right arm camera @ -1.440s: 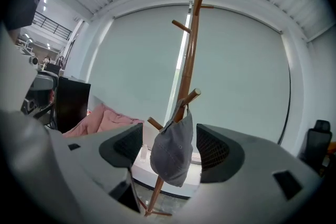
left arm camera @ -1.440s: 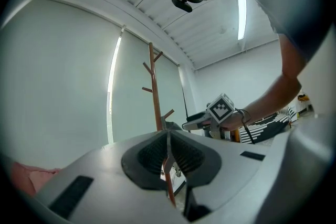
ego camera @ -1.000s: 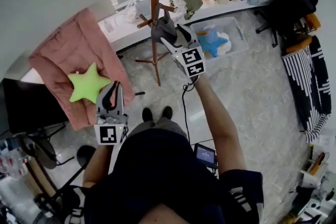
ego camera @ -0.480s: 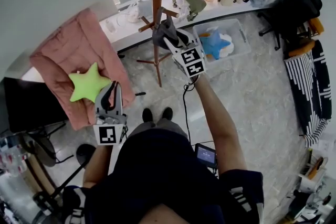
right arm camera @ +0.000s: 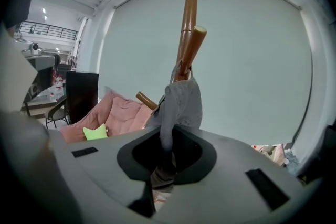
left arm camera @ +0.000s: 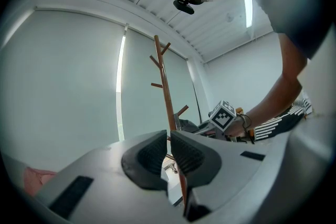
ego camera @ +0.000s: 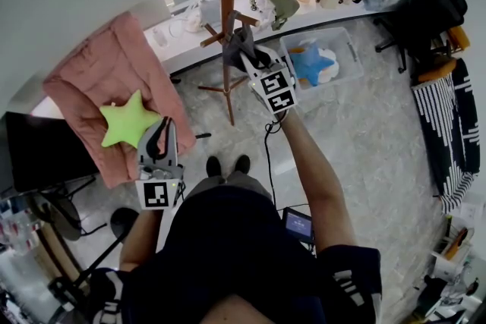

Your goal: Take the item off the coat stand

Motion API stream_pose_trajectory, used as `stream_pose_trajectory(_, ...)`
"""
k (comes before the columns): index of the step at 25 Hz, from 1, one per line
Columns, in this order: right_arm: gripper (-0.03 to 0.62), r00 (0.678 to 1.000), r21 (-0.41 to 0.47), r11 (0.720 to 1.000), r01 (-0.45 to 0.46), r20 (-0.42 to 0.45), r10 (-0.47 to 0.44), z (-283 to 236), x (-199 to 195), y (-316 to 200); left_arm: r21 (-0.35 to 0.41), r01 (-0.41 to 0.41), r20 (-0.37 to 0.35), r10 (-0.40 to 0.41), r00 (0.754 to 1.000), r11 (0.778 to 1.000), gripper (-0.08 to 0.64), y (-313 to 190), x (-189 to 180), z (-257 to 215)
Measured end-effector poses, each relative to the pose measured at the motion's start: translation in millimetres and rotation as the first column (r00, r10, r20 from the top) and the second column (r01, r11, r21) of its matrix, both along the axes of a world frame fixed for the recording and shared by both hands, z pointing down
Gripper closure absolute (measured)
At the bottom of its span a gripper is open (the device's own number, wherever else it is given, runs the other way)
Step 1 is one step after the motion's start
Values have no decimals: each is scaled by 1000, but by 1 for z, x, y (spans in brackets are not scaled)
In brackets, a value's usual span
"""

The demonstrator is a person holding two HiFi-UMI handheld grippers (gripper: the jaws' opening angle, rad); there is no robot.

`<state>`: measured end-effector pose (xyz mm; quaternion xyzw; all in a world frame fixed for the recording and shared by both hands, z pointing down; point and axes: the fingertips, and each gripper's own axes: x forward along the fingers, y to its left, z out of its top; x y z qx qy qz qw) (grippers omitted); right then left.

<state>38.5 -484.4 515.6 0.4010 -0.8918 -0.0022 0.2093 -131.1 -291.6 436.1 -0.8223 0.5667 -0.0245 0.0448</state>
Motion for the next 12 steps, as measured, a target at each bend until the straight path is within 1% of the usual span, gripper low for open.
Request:
stream_pose_trajectory(9, 558, 1000, 6, 1000, -19, 2, 19, -3, 2, 1, 6, 4, 2, -4, 1000, 1000, 518, -2, 0, -1)
stream_pose_trajectory(12, 560, 1000, 2, 1000, -22, 19, 22, -7, 4, 3, -2, 5, 8, -5, 1000, 1000, 518, -3, -1, 0)
